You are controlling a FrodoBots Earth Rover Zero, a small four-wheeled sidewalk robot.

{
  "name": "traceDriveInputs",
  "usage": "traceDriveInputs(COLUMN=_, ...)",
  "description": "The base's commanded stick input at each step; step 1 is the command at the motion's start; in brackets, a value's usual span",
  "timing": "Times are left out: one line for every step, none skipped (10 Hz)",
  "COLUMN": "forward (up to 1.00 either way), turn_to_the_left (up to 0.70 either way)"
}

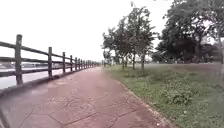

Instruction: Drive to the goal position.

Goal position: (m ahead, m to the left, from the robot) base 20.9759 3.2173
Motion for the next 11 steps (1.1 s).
traceDriveInputs(forward=0.0, turn_to_the_left=0.7)
traceDriveInputs(forward=0.0, turn_to_the_left=0.7)
traceDriveInputs(forward=0.0, turn_to_the_left=0.7)
traceDriveInputs(forward=0.0, turn_to_the_left=0.0)
traceDriveInputs(forward=0.0, turn_to_the_left=0.0)
traceDriveInputs(forward=0.0, turn_to_the_left=0.0)
traceDriveInputs(forward=0.0, turn_to_the_left=0.0)
traceDriveInputs(forward=0.0, turn_to_the_left=0.0)
traceDriveInputs(forward=0.0, turn_to_the_left=0.0)
traceDriveInputs(forward=0.18, turn_to_the_left=0.0)
traceDriveInputs(forward=0.49, turn_to_the_left=0.0)
